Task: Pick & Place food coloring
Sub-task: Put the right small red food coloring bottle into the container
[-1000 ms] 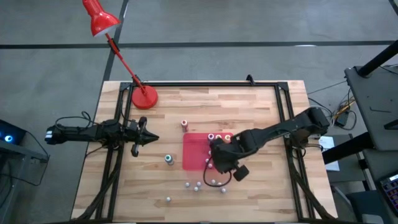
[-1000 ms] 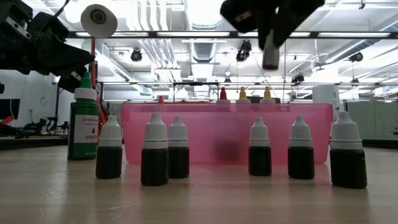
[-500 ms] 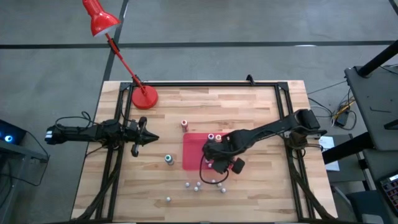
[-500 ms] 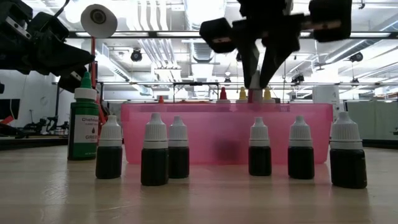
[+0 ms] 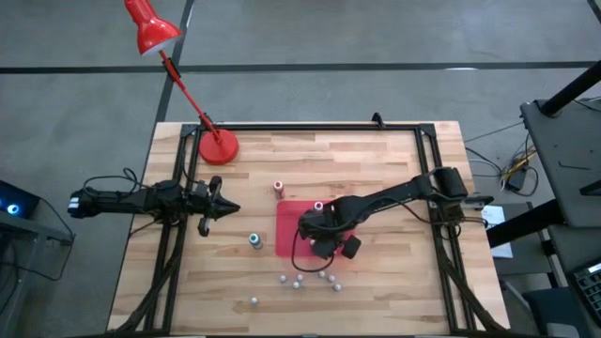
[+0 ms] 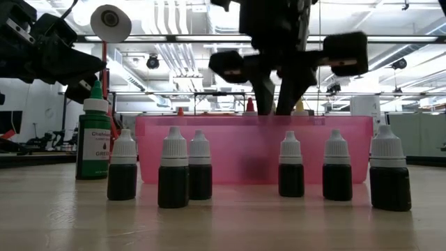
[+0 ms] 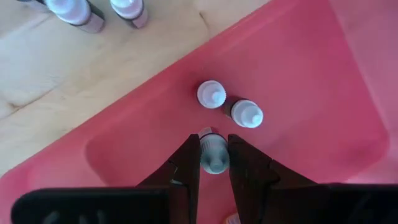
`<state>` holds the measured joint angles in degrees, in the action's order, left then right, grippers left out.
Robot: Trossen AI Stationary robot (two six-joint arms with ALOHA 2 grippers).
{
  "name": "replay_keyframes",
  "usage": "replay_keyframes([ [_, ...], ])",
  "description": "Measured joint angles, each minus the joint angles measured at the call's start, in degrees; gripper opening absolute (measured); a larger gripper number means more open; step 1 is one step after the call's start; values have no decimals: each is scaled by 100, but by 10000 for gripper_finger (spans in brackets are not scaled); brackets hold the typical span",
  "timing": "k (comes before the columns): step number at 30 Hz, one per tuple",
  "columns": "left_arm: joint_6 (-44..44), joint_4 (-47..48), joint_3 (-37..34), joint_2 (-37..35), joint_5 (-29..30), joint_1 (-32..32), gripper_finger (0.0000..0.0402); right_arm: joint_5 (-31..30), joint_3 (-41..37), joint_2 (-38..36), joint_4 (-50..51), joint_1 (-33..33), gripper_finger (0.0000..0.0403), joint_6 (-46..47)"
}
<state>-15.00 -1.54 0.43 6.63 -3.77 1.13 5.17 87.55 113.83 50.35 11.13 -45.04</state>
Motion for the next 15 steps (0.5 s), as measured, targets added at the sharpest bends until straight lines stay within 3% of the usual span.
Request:
replay_keyframes([
  [15, 0, 2, -1, 0, -1, 0, 0, 1, 25, 175, -109, -107, 59, -16],
])
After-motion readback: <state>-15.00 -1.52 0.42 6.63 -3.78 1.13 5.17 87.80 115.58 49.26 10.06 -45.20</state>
